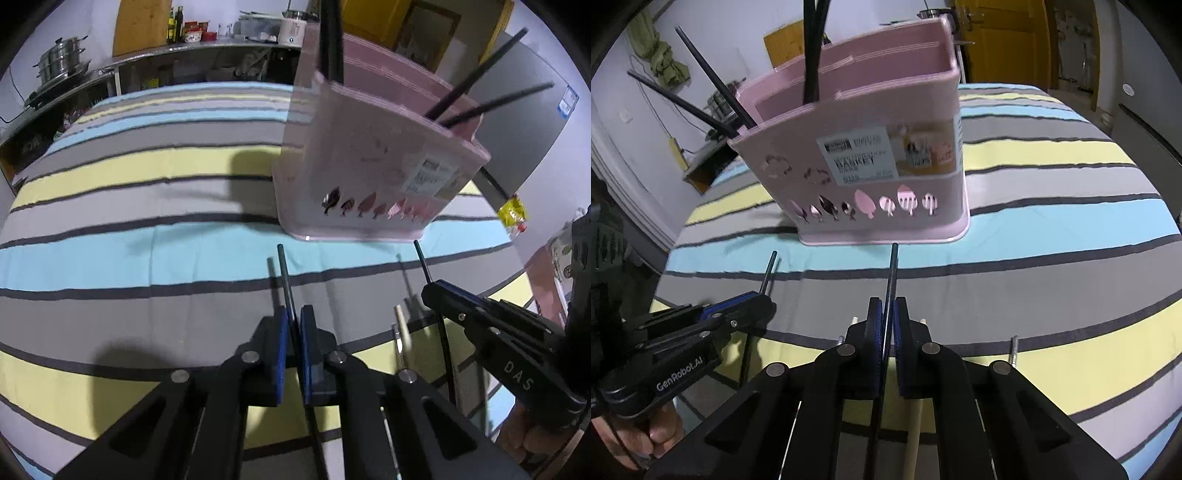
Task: Organize utensils
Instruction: 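Lift both held black chopsticks up over the pink basket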
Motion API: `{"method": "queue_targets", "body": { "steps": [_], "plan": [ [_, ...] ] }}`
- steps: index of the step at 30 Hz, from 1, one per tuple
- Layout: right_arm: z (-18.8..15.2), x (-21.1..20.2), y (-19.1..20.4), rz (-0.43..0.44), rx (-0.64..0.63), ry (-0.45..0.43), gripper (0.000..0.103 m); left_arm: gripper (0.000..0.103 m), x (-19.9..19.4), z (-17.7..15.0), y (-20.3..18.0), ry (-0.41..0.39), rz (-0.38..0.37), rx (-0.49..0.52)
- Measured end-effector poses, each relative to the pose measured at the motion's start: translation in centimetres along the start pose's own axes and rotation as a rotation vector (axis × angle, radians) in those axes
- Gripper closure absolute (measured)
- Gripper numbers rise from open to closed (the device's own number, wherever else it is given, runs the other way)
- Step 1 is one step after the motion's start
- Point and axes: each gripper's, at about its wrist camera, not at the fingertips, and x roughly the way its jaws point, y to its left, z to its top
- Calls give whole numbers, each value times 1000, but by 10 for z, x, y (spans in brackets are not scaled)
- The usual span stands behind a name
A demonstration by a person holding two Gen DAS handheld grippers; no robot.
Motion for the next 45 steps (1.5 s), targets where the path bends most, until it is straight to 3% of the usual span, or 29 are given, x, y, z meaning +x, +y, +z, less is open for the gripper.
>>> {"method": "queue_targets", "body": {
  "steps": [14,24,45],
  "plan": [
    [33,-87,15,48,-37,-181,98,98,-90,30,-21,-166,-76,56],
    [46,-122,27,46,-73,-277,98,98,-133,48,-30,-262,-97,92],
    [28,-148,27,32,-85,-279,99,98,-152,28,-29,-210,-89,95]
  ]
}}
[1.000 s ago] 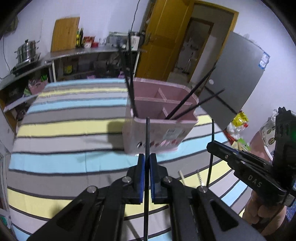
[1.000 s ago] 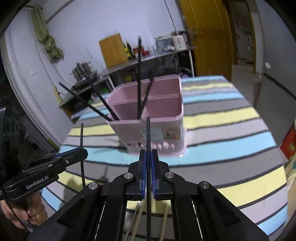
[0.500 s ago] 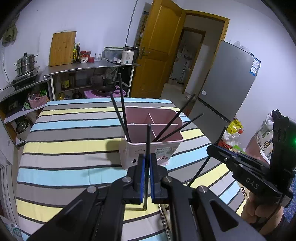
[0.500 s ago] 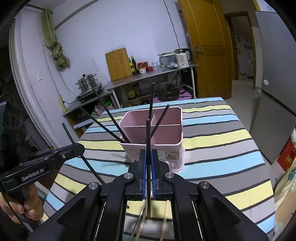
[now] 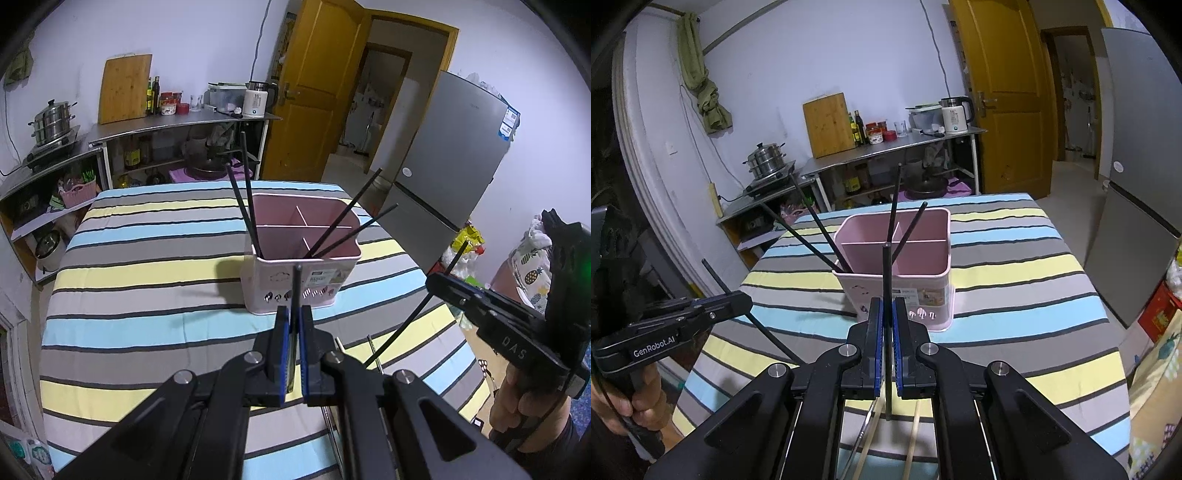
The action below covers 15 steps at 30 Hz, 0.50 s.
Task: Organize utensils
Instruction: 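Lift both held black chopsticks up over the pink basket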
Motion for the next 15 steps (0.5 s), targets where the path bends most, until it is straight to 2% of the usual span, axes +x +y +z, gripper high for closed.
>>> {"method": "queue_targets", "body": {
  "steps": [8,15],
  "plan": [
    [14,-18,0,5,9,-77,99,98,-11,7,1,-33,-13,-14],
    [32,-22,-1,18,16,-133,99,98,-20,30,6,-78,-27,-38]
  ]
}}
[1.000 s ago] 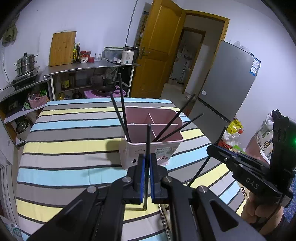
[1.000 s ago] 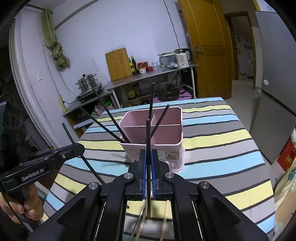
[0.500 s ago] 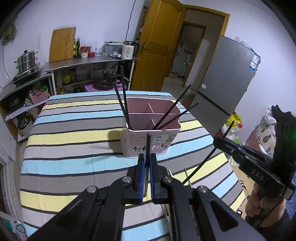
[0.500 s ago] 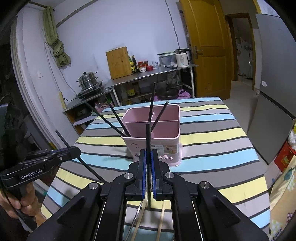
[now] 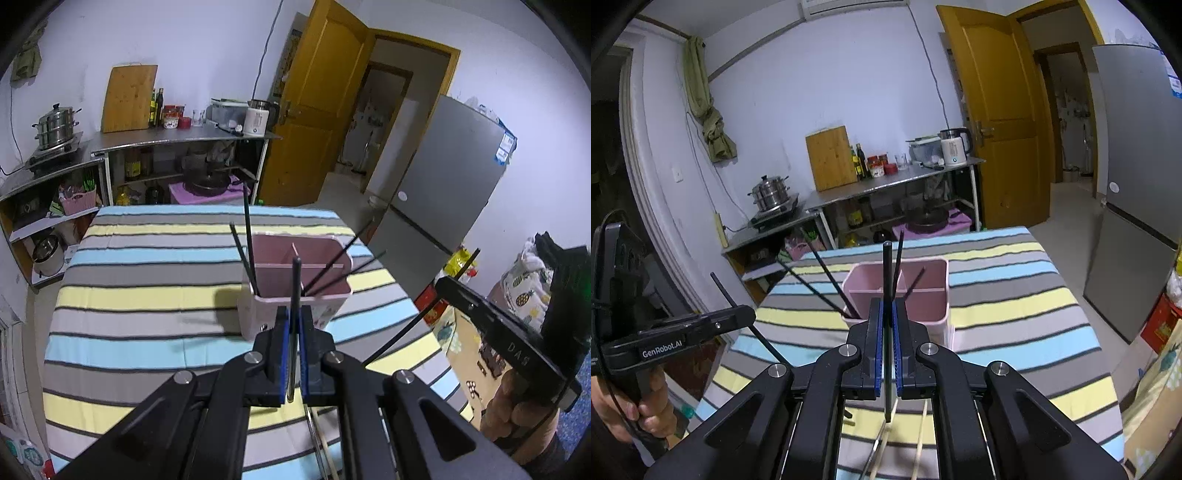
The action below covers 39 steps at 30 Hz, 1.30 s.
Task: Organize utensils
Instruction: 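Lift both held black chopsticks up over the pink basket, then lower the black chopsticks into the basket and open both grippers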
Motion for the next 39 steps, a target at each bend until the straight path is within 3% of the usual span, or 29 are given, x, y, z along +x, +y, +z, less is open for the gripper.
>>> {"method": "queue_targets", "body": {
  "steps": [18,24,39],
  "plan": [
    [60,16,11,10,32,-177,99,98,-6,78,5,-163,-16,-31],
    [60,31,13,-11,28,-204,99,98,11,84,11,-171,-10,-40],
    [41,79,9,-26,18,-165,99,98,61,71,19,-115,4,-53]
  ]
}}
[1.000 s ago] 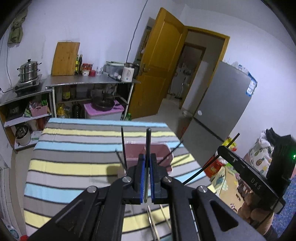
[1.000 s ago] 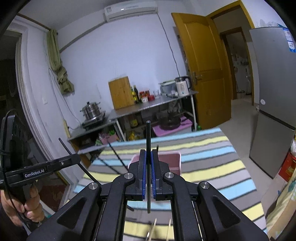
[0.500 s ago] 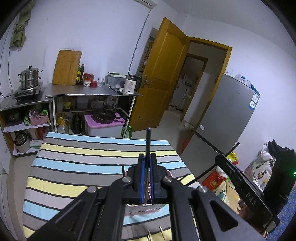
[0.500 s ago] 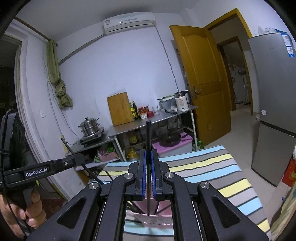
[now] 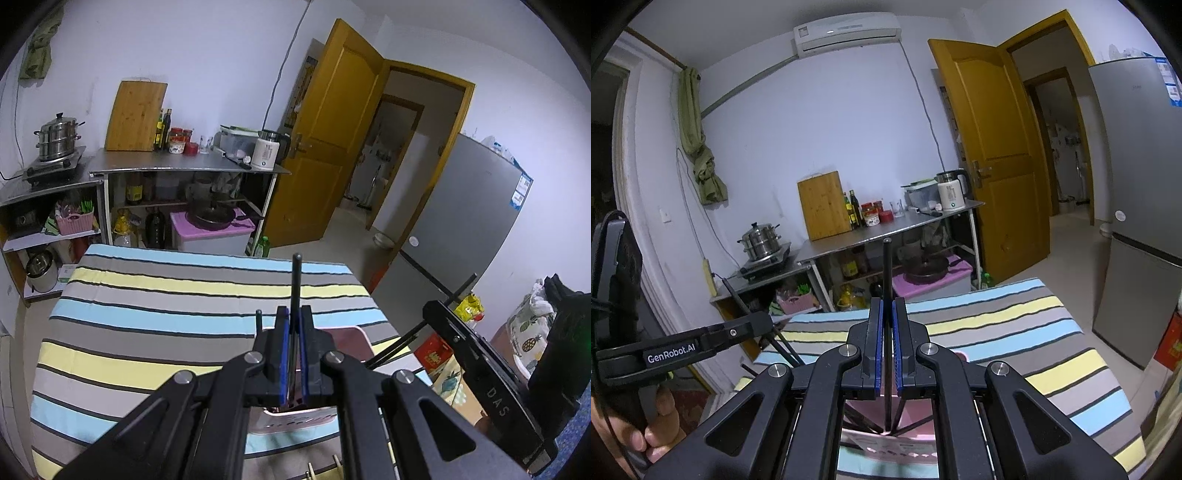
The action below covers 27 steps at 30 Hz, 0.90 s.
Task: Organize utensils
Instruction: 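Lower the black chopsticks into the basket and open both grippers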
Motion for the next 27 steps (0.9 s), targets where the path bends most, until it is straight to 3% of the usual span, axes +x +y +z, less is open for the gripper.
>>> {"method": "queue_targets", "body": {
  "steps": [19,24,27],
  "plan": [
    [-24,26,-12,1,-4,84,98,97,34,-19,-11,71,48,59],
    [-22,21,-12,13,-10,103,97,76,28,-17,-13,60,57,63],
    [-18,14,-12,18,-12,94,90,73,21,-15,-12,44,55,56]
  ]
}}
